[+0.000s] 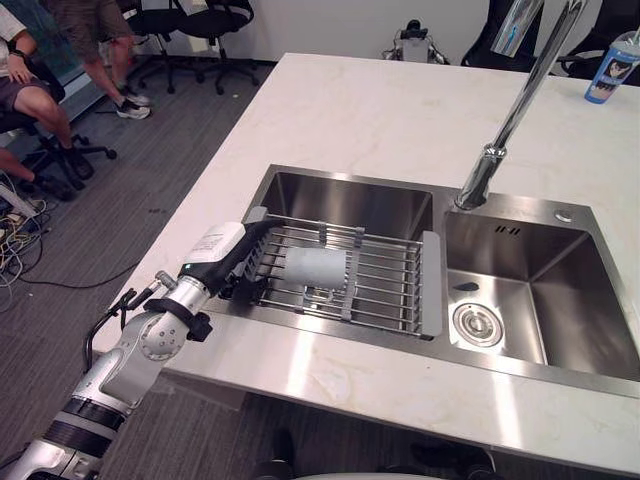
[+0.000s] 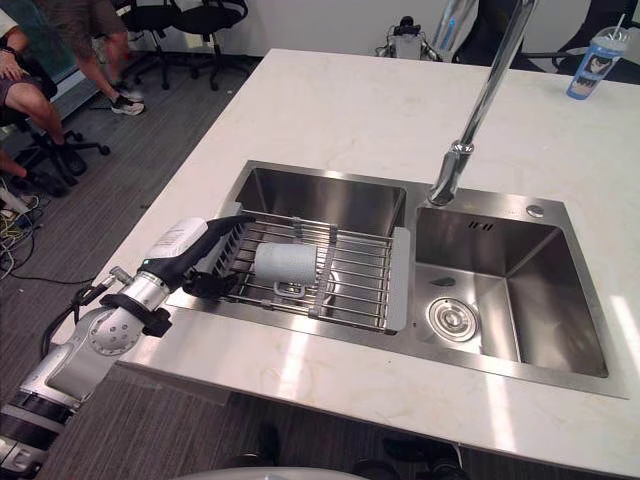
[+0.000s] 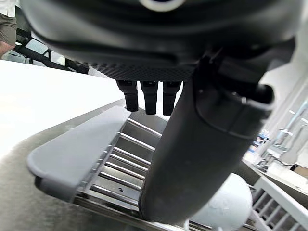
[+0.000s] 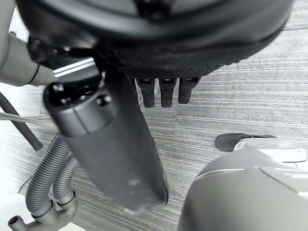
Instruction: Walk over to the sink, pick up the cup, carry it to the dishwasher, place the cup inside the dishwasher, then close the dishwasher door
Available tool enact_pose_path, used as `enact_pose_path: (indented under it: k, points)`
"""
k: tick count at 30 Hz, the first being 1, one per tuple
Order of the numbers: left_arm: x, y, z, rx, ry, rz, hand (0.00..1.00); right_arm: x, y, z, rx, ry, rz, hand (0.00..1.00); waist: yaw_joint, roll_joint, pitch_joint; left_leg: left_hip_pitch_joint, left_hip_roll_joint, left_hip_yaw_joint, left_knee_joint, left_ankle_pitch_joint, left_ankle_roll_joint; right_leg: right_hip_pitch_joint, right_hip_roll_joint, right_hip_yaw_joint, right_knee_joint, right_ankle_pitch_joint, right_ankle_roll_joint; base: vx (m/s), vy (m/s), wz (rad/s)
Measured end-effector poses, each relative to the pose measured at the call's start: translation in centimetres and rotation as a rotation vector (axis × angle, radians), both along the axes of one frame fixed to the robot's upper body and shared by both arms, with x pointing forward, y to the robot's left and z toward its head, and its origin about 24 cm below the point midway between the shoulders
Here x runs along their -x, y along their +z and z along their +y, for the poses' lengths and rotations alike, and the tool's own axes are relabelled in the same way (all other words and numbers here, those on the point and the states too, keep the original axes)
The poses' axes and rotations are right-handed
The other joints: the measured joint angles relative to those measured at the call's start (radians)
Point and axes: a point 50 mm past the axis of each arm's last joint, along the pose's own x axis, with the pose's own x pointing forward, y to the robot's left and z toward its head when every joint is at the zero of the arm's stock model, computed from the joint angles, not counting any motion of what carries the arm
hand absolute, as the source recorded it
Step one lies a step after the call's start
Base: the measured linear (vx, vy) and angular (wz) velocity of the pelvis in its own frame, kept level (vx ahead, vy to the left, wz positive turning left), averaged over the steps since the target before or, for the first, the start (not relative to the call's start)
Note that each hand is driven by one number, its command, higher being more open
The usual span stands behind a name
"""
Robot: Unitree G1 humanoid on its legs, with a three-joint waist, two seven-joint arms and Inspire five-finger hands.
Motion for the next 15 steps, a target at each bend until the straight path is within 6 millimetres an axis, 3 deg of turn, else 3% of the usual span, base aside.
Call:
enact_pose_path:
  k: [7,15]
  points:
    - [0.5,0.6,-1.2,0.038,-0.048,-0.033,0.9,-0.8,0.1,0.1,0.001,0.017,-0.014,0.9,0.0,0.0,0.0,0.0,-0.003,-0.012,-0.001,0.0,0.0,0.017,0.0,-0.011,-0.022,0.006,0.0,0.0,-0.004,0.03]
    - [1.6,0.6,-4.4,0.194,-0.145,-0.031,0.9,-1.2,0.0,0.5,-0.002,0.039,-0.013,0.9,-0.002,0.004,-0.003,0.005,-0.005,-0.026,-0.001,0.0,0.0,0.031,-0.001,-0.024,-0.028,0.006,-0.001,-0.01,-0.006,0.04]
